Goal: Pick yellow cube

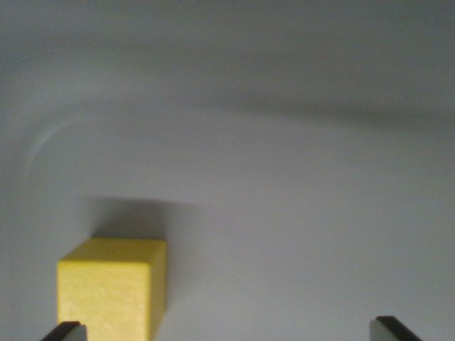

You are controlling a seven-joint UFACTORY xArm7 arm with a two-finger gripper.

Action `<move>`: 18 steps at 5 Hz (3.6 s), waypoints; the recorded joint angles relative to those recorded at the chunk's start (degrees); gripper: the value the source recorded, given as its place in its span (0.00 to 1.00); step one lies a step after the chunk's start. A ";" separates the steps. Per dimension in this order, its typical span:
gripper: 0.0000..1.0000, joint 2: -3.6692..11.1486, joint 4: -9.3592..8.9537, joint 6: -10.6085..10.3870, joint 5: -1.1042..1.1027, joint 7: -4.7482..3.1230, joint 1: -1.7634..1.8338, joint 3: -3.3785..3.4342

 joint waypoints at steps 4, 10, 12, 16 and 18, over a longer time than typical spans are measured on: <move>0.00 4.64 -0.48 -4.40 -0.46 1.76 2.07 0.91; 0.00 9.40 -0.96 -8.91 -0.93 3.57 4.18 1.84; 0.00 10.23 -1.05 -9.70 -1.02 3.89 4.55 2.00; 0.00 10.57 -1.08 -10.02 -1.05 4.02 4.70 2.07; 1.00 10.57 -1.08 -10.02 -1.05 4.02 4.70 2.07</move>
